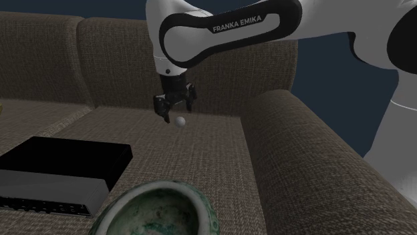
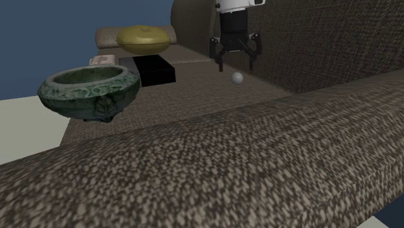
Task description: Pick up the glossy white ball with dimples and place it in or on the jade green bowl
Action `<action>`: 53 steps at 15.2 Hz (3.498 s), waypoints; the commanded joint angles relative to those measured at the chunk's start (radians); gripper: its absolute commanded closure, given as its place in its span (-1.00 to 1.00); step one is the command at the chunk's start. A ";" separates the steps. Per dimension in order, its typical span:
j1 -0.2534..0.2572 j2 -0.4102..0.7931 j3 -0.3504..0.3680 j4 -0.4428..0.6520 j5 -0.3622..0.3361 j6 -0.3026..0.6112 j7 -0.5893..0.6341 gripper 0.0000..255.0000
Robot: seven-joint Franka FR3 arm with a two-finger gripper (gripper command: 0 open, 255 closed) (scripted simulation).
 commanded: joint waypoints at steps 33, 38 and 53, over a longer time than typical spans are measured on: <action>0.002 0.001 0.001 0.089 0.003 -0.085 -0.014 1.00; 0.006 0.008 0.003 0.164 0.001 -0.154 -0.021 1.00; 0.040 0.079 0.013 0.459 -0.033 -0.386 -0.032 1.00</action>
